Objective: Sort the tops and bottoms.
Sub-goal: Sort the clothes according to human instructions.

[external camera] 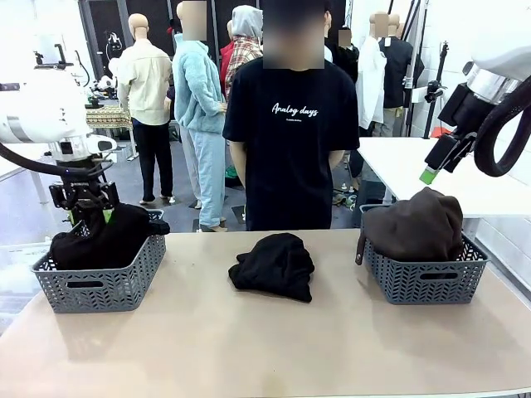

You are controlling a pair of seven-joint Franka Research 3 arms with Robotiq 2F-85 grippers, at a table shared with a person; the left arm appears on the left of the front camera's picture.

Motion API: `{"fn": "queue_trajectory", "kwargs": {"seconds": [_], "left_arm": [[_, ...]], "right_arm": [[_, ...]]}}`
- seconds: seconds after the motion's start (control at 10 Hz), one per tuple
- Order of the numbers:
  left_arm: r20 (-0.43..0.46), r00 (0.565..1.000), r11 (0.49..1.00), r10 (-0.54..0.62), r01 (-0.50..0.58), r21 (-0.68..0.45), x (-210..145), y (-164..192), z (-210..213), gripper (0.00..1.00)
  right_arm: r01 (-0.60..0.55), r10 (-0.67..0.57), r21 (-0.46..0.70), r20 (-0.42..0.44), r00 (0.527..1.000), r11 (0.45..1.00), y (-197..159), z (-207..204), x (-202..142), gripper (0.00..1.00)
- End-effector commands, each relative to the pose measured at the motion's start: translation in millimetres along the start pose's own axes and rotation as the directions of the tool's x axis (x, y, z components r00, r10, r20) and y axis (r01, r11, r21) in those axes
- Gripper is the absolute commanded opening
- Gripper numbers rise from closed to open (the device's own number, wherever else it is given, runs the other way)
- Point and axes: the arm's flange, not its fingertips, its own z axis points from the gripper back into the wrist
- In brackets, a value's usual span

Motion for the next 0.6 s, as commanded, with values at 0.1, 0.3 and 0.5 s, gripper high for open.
{"fn": "queue_trajectory", "kwargs": {"seconds": [0.1,0.3,0.5], "left_arm": [[0.023,1.0,1.0,0.02,-0.02,0.019,-11.1,6.9,20.8,1.0],[0.041,0.999,1.0,0.017,-0.018,0.022,-15.0,5.9,29.2,1.0],[0.054,0.998,1.0,-0.014,0.013,0.027,-18.7,0.7,40.1,1.0]], "right_arm": [[0.003,-0.003,-0.011,-0.013,1.0,1.0,1.3,-0.6,-0.9,1.0],[0.003,-0.003,-0.011,-0.013,1.0,1.0,1.3,-0.6,-0.9,1.0],[0.003,-0.003,-0.011,-0.013,1.0,1.0,1.3,-0.6,-0.9,1.0]]}}
